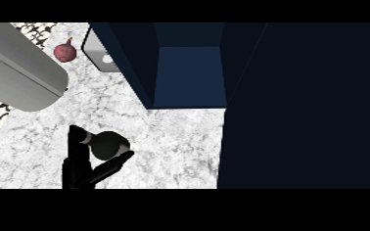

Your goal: Pick up the wine, place it into the cabinet and close the cabinet

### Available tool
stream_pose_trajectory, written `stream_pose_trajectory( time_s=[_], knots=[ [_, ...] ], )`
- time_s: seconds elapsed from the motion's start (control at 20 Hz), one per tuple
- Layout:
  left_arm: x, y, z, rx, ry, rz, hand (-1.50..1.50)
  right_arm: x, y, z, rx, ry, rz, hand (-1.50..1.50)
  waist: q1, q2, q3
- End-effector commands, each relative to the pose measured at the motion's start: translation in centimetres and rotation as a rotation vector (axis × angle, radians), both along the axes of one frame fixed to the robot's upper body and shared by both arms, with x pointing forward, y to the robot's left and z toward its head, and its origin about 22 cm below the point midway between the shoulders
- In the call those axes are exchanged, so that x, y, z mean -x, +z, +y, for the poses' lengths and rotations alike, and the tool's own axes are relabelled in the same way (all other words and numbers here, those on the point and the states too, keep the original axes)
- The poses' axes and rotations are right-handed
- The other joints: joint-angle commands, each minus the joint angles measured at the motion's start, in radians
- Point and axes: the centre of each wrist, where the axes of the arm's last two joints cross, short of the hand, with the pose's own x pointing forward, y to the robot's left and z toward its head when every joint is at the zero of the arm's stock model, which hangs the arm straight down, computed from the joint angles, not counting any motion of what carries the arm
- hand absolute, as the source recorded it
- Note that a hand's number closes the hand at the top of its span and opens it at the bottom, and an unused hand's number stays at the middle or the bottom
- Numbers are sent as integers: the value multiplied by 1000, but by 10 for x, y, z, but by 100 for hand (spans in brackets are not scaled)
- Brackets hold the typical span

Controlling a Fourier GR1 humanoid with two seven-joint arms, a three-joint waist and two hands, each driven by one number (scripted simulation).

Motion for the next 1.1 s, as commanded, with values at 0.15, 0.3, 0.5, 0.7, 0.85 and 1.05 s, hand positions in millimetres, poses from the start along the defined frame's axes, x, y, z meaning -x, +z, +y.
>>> stream_pose_trajectory(
  time_s=[0.15, 0.3, 0.5, 0.7, 0.85, 1.05],
  knots=[
    [7, -21, -8, 82, 34, -75, -150, 45, 34, -8, -71, 16, -56, -150, 1, -2, -1],
    [-17, -25, -4, 120, 69, -81, -150, 37, 34, -16, -62, 30, -79, -150, -4, 2, 0],
    [-7, -33, 11, 179, 107, -140, -150, 39, 33, -9, -62, 35, -60, -150, 1, 0, -1],
    [-11, -37, 1, 219, 135, -196, -150, 49, 39, -15, -65, 44, -75, -150, -9, -1, -1],
    [-22, -36, 2, 237, 107, -193, -150, 47, 37, -13, -59, 47, -66, -150, -5, 0, 0],
    [-10, -42, -15, 281, 73, -201, -150, 41, 36, -7, -69, 15, -64, -150, 4, -1, 0]
  ],
)
